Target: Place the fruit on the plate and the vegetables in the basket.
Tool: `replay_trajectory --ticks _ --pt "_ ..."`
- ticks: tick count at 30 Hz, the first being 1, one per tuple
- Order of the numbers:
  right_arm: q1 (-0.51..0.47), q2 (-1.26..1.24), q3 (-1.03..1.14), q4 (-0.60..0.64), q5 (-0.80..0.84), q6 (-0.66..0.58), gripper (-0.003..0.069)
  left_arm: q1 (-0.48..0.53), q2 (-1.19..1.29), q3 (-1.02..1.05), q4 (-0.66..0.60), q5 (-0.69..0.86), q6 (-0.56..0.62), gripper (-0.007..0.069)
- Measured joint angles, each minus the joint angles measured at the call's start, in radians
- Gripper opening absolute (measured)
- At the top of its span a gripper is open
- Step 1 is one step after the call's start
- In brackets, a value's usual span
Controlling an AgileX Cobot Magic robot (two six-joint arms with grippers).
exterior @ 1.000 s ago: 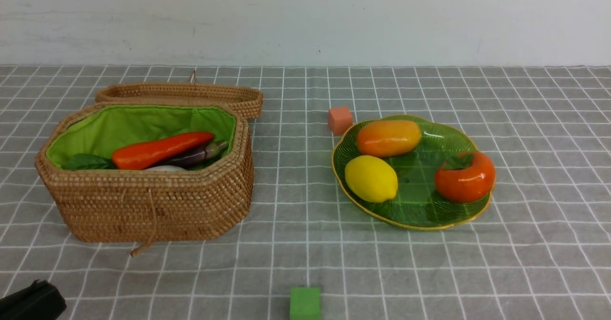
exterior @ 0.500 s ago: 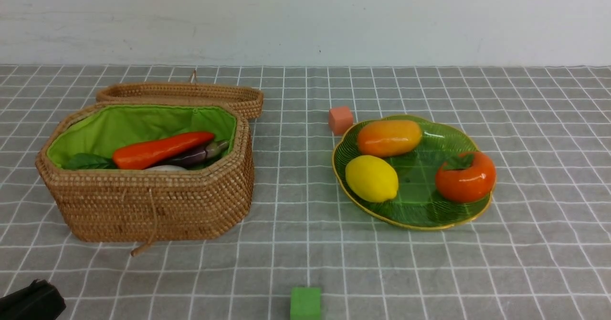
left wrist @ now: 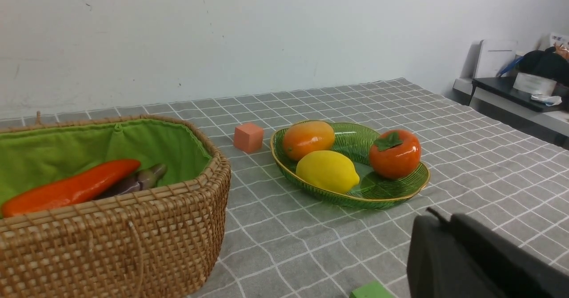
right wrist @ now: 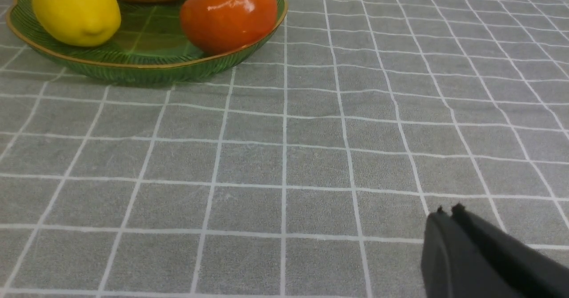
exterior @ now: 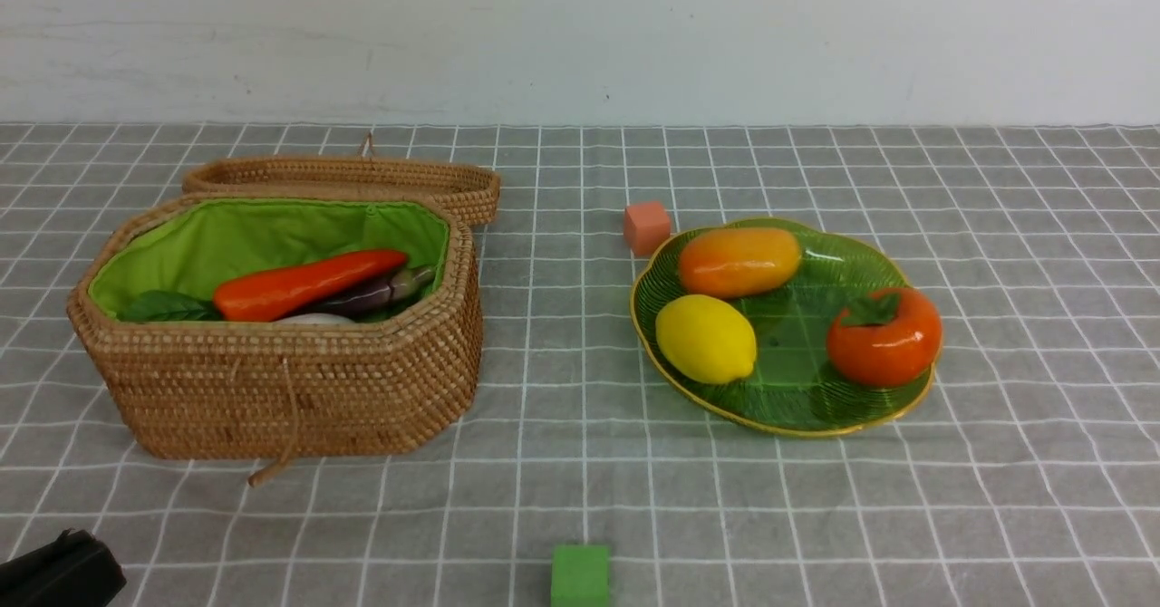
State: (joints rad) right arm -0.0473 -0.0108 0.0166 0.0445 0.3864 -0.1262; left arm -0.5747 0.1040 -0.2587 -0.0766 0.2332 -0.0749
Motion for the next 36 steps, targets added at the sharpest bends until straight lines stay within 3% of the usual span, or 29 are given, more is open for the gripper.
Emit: replay_trajectory --ticks 4,6,8,9,12,15,21,36 --pt "0.0 0.0 0.0 0.0 0.0 -0.002 -0.0007 0.006 0.0 0.014 0.012 -0.012 0.0 0.0028" --pt "0.0 0.0 0.0 0.0 0.0 -0.002 -0.0007 0.069 -0.007 0.027 0.024 -0.015 0.0 0.0008" --pt "0.0 0.0 0.0 0.0 0.0 -0.002 -0.0006 0.141 -0.019 0.039 0.025 -0.016 0.0 -0.0013" --pt "0.0 0.0 0.0 0.0 0.0 -0.002 -0.0004 0.254 -0.043 0.069 0.022 -0.017 0.0 -0.0013" --pt "0.0 0.0 0.0 0.0 0.0 -0.002 -0.0001 0.411 -0.092 0.126 0.003 -0.017 -0.002 -0.0013" --pt "0.0 0.0 0.0 0.0 0.0 -0.002 0.0002 0.518 -0.113 0.219 -0.017 -0.018 -0.017 -0.0013" --pt "-0.001 0.0 0.0 0.0 0.0 -0.002 0.0006 0.549 -0.113 0.289 -0.016 0.145 -0.11 -0.0013" --pt "-0.001 0.0 0.0 0.0 0.0 -0.002 0.0024 0.547 -0.113 0.289 -0.015 0.15 -0.131 -0.0013"
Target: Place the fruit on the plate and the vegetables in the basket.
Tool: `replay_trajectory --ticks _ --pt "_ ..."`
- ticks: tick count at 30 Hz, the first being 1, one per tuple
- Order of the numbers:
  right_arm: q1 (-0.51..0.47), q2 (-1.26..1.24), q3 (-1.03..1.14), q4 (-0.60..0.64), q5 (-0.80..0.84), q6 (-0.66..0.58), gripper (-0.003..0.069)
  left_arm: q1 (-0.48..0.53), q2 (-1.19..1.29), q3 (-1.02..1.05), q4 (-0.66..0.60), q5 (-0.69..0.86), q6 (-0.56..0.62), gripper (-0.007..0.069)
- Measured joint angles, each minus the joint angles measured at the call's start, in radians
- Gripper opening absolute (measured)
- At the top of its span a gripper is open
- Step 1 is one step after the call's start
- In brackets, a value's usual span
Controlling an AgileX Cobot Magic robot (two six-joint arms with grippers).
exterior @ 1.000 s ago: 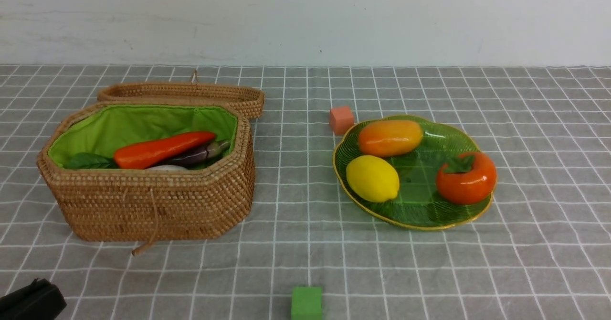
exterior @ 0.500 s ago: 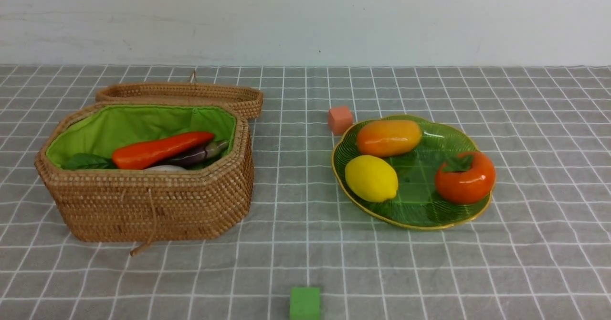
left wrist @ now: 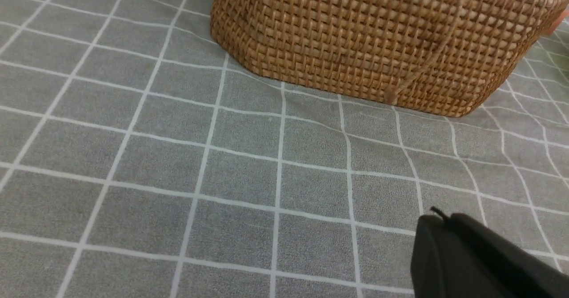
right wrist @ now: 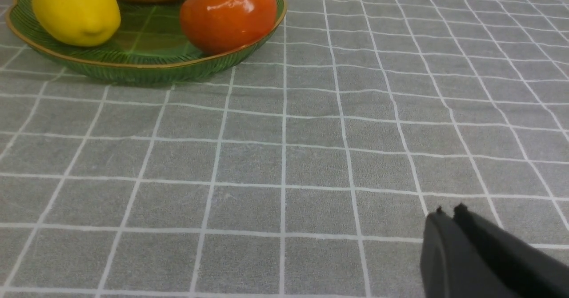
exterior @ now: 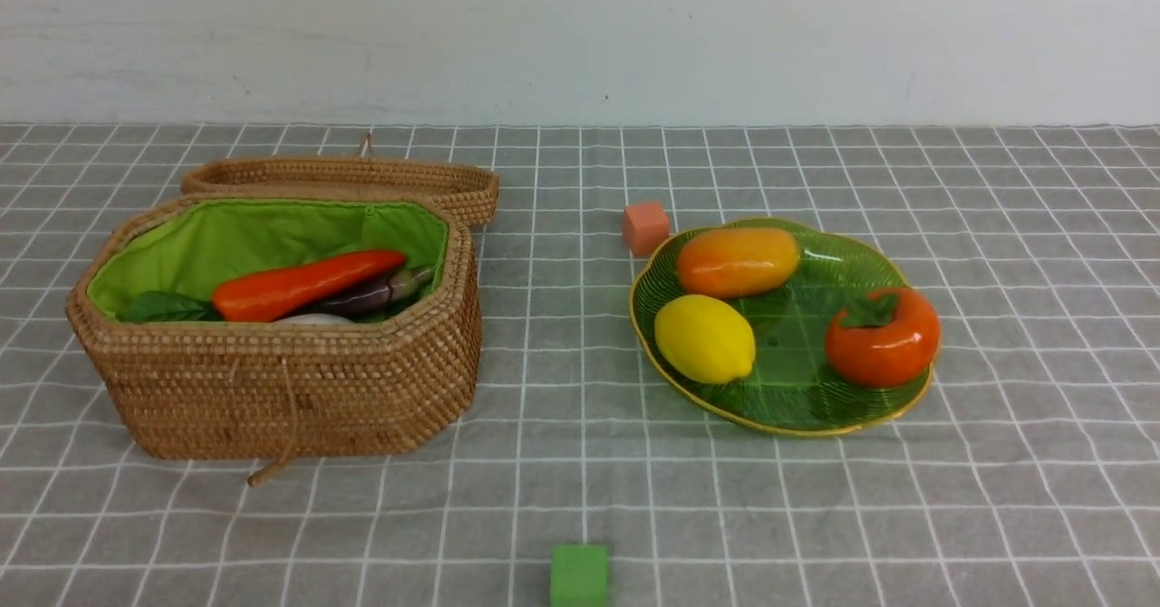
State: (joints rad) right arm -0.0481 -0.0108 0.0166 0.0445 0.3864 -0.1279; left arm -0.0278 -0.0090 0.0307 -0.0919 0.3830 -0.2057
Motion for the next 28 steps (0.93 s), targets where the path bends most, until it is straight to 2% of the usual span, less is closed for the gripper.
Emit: replay_trajectory --ticks 28 --pt "0.0 0.0 0.0 0.0 0.0 0.0 0.0034 0.0 0.0 0.0 0.0 0.0 0.0 -0.0008"
